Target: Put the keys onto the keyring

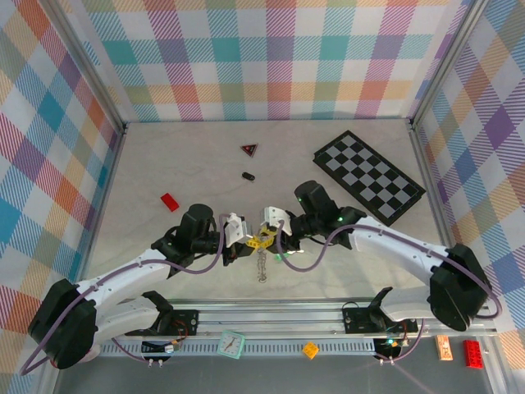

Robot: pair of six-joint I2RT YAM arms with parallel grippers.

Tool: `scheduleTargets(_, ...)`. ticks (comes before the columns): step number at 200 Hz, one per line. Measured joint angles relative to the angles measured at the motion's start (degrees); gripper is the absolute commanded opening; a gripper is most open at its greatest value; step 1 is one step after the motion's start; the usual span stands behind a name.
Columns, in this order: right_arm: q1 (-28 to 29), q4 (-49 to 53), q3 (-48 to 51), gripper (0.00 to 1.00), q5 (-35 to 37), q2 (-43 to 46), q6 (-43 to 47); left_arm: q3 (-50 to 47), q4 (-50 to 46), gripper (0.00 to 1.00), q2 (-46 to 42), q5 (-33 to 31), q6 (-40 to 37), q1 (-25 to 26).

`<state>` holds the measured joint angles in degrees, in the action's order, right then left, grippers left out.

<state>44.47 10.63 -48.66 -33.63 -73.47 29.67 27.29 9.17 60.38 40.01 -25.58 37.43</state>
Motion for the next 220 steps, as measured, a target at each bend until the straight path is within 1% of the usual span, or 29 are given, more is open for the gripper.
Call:
scheduleTargets(21,-2.19,-2.01,2.29,0.39,-0.46,4.66,-4.63,0.0,-0.02,0.0,0.0,0.0,0.0,0.0)
scheduleTargets(38,-3.13,-3.04,3.63,0.38,-0.68,6.23,-6.86,0.0,0.07,0.0,0.0,0.0,0.02,0.0)
scheduleTargets(68,-2.62,-3.72,5.9,0.37,-1.33,5.64,-9.07,0.0,0.2,0.0,0.0,0.0,0.02,0.0)
scheduleTargets(114,-1.07,-4.59,5.92,0.35,-1.53,1.36,-9.33,0.0,0.22,0.0,0.0,0.02,0.07,0.0)
scheduleTargets(154,-0.5,-5.44,5.77,0.29,-1.57,-0.83,-9.29,0.0,0.22,0.0,0.0,0.02,0.24,0.02)
scheduleTargets(198,-0.5,-6.47,5.05,0.24,-1.77,-1.05,-9.27,0.0,0.2,0.0,0.0,0.02,0.24,0.04)
scheduleTargets(220,-0.5,-6.78,5.03,0.15,-1.75,-1.05,-8.94,0.0,0.2,0.0,0.0,0.04,0.24,0.04)
